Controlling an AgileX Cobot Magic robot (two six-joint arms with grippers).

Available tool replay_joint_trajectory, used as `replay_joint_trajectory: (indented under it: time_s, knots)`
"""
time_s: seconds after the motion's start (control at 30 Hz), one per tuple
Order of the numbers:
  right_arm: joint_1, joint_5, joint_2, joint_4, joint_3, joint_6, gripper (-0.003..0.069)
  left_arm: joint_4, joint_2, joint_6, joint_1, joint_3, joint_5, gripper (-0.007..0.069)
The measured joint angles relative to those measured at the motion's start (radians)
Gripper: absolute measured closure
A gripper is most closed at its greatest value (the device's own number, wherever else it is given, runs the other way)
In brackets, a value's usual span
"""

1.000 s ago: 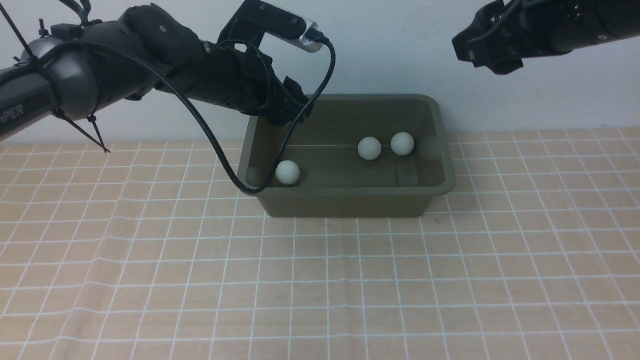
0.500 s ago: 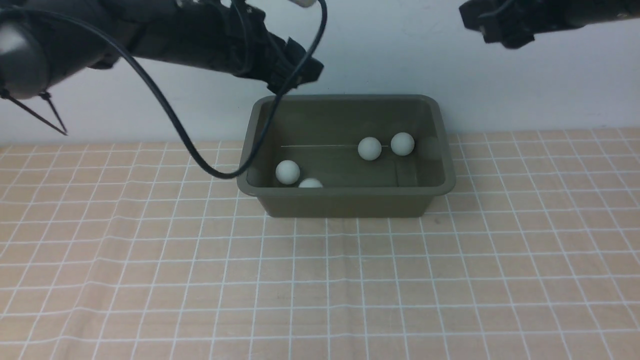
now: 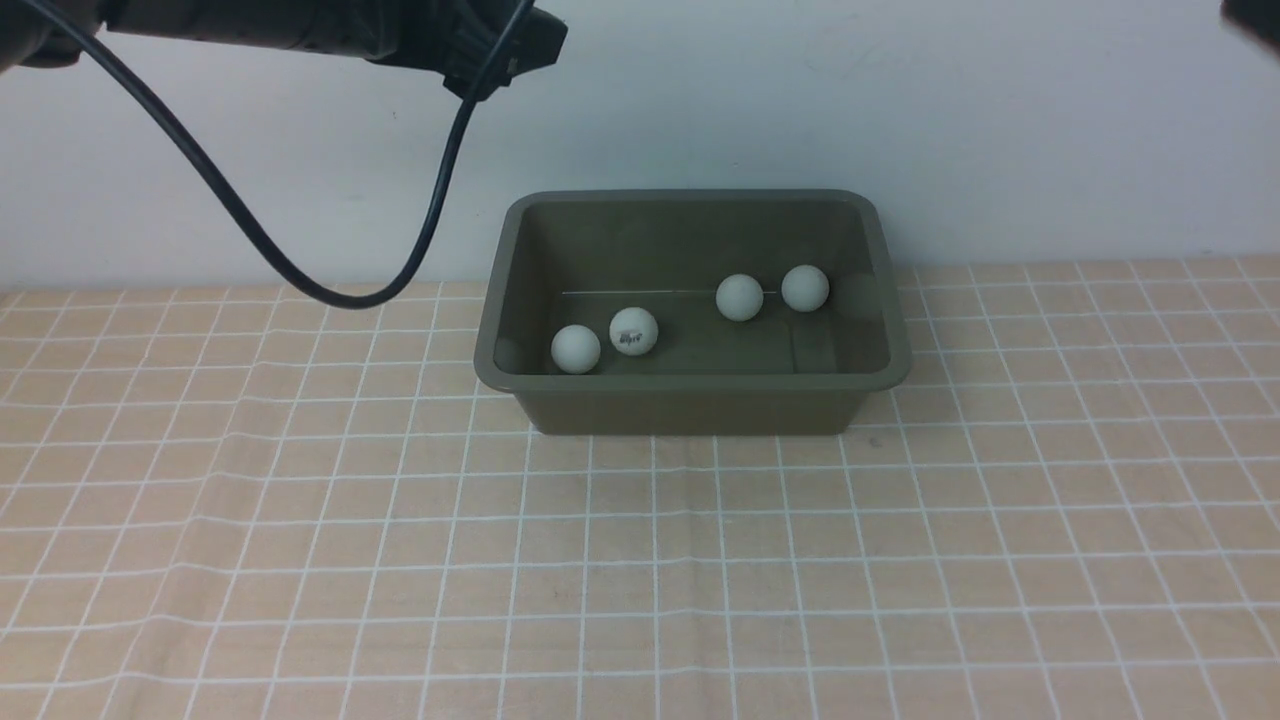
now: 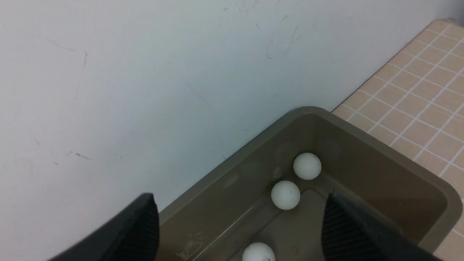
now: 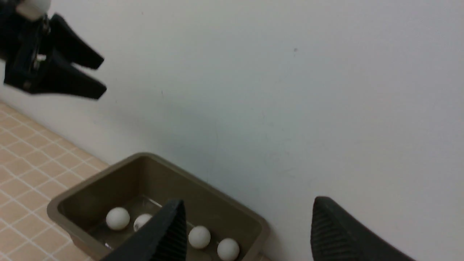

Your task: Put the table tennis balls into the box on the light coffee tablecloth.

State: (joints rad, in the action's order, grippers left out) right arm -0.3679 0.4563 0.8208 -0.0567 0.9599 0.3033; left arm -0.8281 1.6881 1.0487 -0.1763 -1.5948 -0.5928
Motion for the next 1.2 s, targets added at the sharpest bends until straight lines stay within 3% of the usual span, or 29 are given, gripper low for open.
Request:
replay_joint_trajectory:
  time_s: [0.2,0.33,0.5,0.77,1.2]
  knots:
    - [0.000,-0.344,-0.198,-0.018,-0.458,0.001,0.0231,0.000,-0.001,0.000,0.000,0.000,-0.001,0.0113]
    - [0.000,-0.436,-0.260,-0.090,-0.554,0.001,0.0231,0.000,-0.001,0.000,0.000,0.000,-0.001,0.0113]
    - [0.000,-0.369,-0.266,-0.135,-0.563,0.001,0.0231,0.000,-0.001,0.000,0.000,0.000,-0.009,0.0113]
    - [0.000,-0.106,-0.266,-0.112,-0.566,0.002,0.0231,0.000,-0.001,-0.017,0.000,0.000,-0.051,0.0113]
    - [0.000,-0.066,-0.266,-0.078,-0.570,0.003,0.0231,-0.013,-0.001,-0.019,0.000,0.000,-0.054,0.0113]
